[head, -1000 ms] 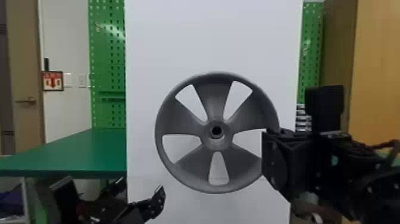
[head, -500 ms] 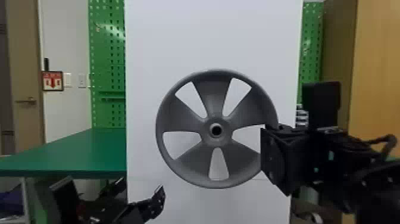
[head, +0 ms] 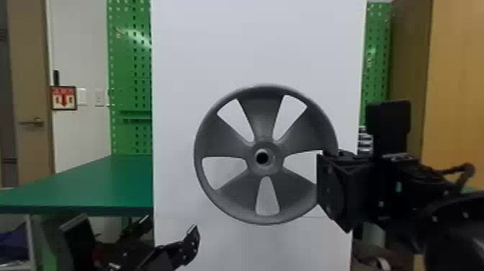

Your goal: Hold the wheel and insert it

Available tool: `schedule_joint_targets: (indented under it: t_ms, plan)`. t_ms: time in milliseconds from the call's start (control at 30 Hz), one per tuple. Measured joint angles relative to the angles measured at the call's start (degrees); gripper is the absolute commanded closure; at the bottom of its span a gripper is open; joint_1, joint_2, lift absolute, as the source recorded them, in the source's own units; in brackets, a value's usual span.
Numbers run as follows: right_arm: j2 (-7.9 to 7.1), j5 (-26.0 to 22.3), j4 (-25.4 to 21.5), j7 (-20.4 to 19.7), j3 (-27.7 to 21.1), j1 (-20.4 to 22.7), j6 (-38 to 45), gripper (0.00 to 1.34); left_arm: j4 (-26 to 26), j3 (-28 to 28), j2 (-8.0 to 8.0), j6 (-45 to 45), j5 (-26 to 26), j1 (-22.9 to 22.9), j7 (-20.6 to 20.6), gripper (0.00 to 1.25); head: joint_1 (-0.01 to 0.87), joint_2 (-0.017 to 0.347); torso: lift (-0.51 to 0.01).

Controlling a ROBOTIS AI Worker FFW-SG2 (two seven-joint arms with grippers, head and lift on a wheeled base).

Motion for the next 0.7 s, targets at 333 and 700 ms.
schedule_joint_targets:
  t_ms: [333,700]
  plan:
    - [0.10,0.00,2.21,0.00,-0.32,-0.42,-1.73,1.13,0.00,0.00,0.00,0.00,0.00,0.00,0.00,0.10,0.097,0.015,-0.442]
    - [0.26,0.00,4.62,0.00,-0.50,-0.86,-3.91,1.13,0.00,-0.06,0.00,0.00,0.00,0.01,0.00,0.10,0.097,0.015,-0.442]
